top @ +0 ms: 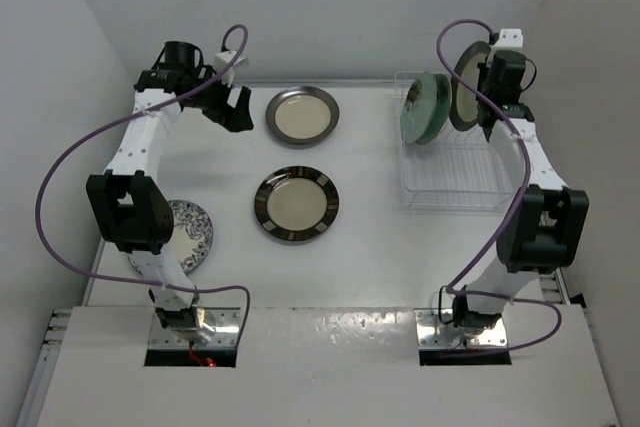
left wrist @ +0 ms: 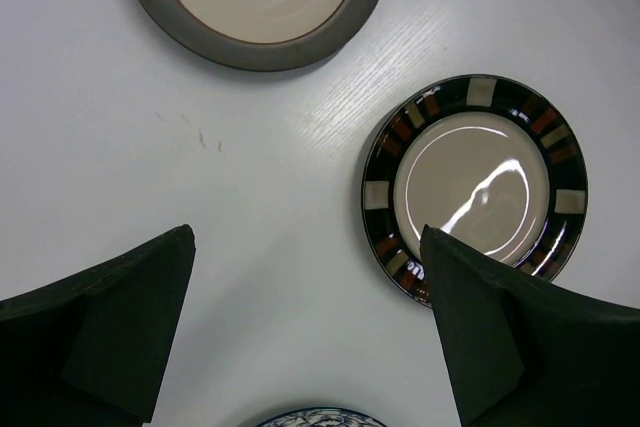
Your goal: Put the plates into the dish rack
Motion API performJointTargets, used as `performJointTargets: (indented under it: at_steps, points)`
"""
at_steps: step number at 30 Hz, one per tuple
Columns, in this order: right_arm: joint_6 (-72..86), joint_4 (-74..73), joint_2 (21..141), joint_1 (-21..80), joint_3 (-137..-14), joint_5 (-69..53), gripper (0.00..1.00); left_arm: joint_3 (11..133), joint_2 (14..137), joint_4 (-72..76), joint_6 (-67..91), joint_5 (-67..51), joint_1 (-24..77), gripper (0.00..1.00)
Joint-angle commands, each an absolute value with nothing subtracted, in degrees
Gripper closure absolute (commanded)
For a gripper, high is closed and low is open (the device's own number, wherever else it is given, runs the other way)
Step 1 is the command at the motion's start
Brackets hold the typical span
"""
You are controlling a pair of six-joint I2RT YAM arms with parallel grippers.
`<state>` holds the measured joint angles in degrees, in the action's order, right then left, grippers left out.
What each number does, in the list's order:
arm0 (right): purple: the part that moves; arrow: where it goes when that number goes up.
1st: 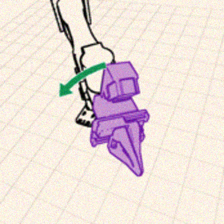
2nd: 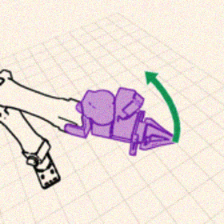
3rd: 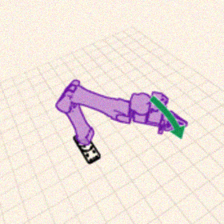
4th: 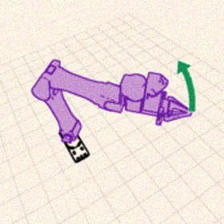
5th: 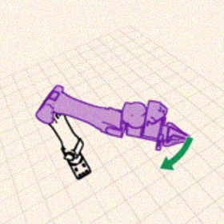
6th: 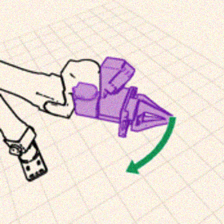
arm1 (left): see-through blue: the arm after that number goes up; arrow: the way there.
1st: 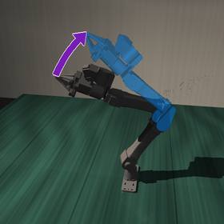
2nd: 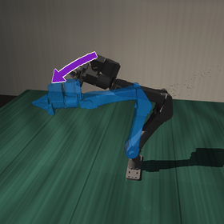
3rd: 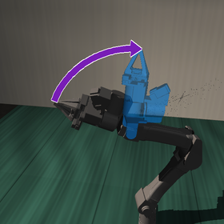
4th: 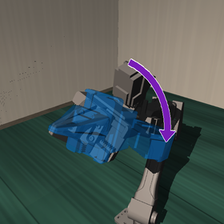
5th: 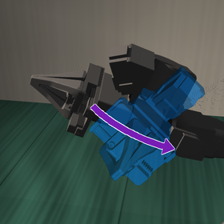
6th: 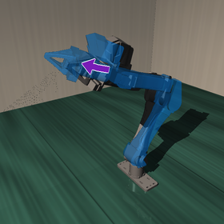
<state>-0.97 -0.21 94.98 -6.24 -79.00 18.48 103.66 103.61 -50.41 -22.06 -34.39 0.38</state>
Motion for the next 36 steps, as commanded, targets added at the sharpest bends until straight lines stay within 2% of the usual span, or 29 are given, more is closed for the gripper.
performJointTargets:
  at_steps: [1, 10, 23, 24, 25, 27, 28, 29, 36]
  points:
    - [4.3, 13.4, 93.9, -5.7, -80.7, 16.5, 1.00, 103.8, 103.2, -49.9, -21.2, -33.8, 0.6, 0.00]
    - [5.8, 14.8, 97.0, -3.8, -77.5, 17.0, 1.00, 103.8, 103.2, -50.4, -21.7, -31.8, 0.6, 0.00]
    - [-5.3, 23.7, 98.3, 3.6, -68.0, 24.6, 1.00, 104.3, 103.7, -50.4, -22.2, -31.8, 0.6, 0.00]
    - [-5.4, 24.3, 98.3, 4.0, -67.8, 24.8, 0.99, 104.3, 103.7, -50.4, -22.2, -31.8, 0.6, 0.00]
    - [-5.2, 24.4, 98.3, 4.0, -67.4, 25.1, 0.90, 104.3, 103.7, -50.4, -22.2, -31.8, 0.6, 0.00]
    - [-3.6, 24.3, 98.3, 4.0, -67.2, 24.7, 0.84, 104.3, 103.7, -50.4, -22.2, -32.3, 0.6, 0.00]
    - [-3.2, 24.0, 98.3, 4.0, -67.0, 24.5, 0.73, 104.3, 103.7, -50.4, -22.2, -32.3, 0.6, 0.00]
    - [-1.9, 24.0, 97.8, 4.1, -66.8, 24.8, 0.70, 104.3, 103.7, -50.4, -22.2, -32.3, 0.6, 0.00]
    - [-0.5, 25.2, 94.0, 3.3, -65.1, 26.5, 0.67, 104.3, 103.7, -51.0, -22.2, -32.9, 0.6, 0.00]
